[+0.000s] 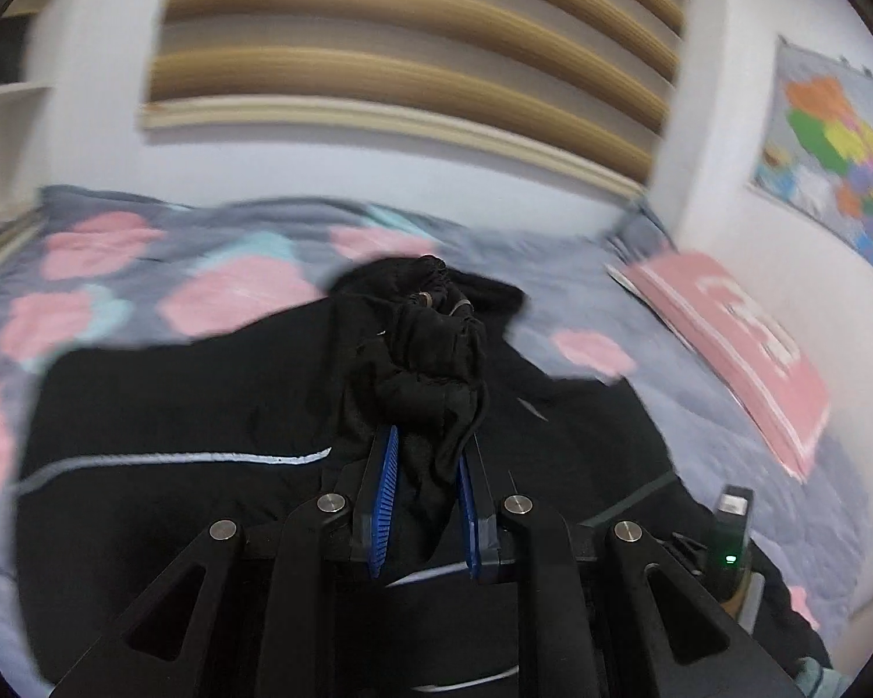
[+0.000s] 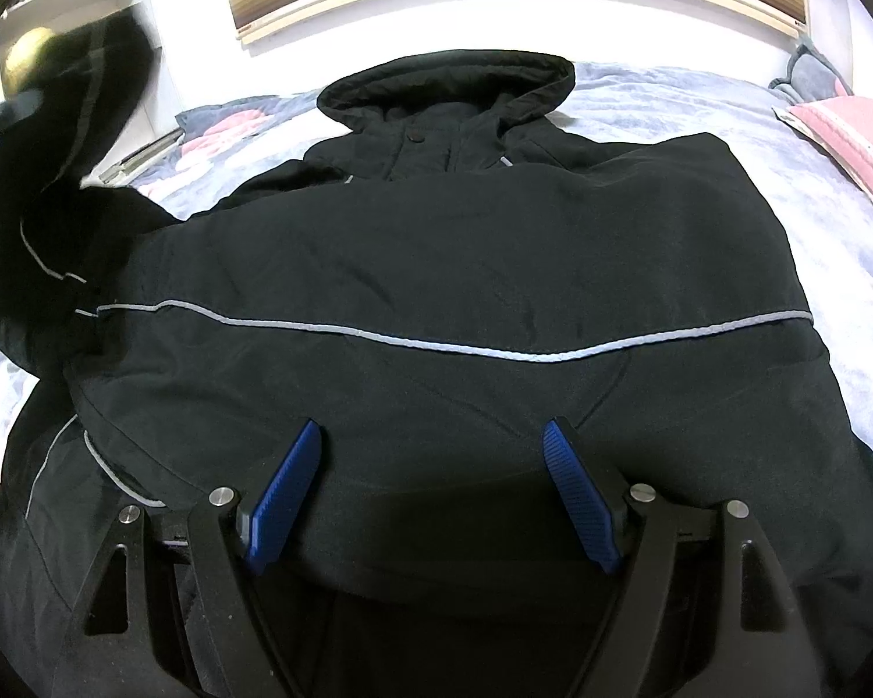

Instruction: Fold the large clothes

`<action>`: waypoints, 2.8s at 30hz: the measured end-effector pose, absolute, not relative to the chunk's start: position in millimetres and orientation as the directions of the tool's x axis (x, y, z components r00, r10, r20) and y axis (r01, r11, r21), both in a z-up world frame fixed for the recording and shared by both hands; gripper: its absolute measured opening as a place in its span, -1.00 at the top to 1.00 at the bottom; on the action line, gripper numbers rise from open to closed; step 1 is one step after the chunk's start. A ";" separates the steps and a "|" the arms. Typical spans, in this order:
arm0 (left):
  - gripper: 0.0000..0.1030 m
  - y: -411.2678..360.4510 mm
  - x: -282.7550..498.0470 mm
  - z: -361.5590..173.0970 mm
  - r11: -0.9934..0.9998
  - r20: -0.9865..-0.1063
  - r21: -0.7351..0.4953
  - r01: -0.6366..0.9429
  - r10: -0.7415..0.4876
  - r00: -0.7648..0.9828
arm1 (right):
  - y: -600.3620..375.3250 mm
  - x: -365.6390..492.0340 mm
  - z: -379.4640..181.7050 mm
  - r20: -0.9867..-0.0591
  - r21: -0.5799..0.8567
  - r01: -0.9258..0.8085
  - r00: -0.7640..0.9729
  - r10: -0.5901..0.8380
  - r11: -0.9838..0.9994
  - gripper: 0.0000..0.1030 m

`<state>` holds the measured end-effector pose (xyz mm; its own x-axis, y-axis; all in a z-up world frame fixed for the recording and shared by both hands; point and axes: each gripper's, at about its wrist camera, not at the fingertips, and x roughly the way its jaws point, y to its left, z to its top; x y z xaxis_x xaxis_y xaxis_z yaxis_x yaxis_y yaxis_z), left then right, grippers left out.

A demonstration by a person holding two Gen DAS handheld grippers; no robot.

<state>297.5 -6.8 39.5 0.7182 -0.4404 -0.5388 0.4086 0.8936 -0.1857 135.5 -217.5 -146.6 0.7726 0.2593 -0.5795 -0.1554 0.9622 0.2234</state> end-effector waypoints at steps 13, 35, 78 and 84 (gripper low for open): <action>0.48 -82.8 317.9 -83.9 0.747 -0.689 -0.462 0.478 -0.642 0.337 | -220.6 134.7 -146.9 -0.570 0.245 -0.164 0.773 0.279 0.956 -0.59; -0.15 89.8 225.7 31.9 0.791 -0.550 -0.445 0.420 -0.612 0.568 | -241.6 176.7 -99.7 -0.544 0.626 -0.112 0.647 0.535 0.772 -0.88; -0.29 19.9 296.3 -5.7 0.944 -0.677 -0.210 0.255 -0.328 0.659 | -280.9 141.7 -47.3 -0.605 0.174 -0.069 0.780 0.162 0.982 -0.49; -0.28 20.1 332.0 -77.8 0.963 -0.745 -0.191 0.189 -0.267 0.611 | -239.9 199.0 -103.6 -0.732 0.106 -0.096 0.666 0.142 0.990 -0.48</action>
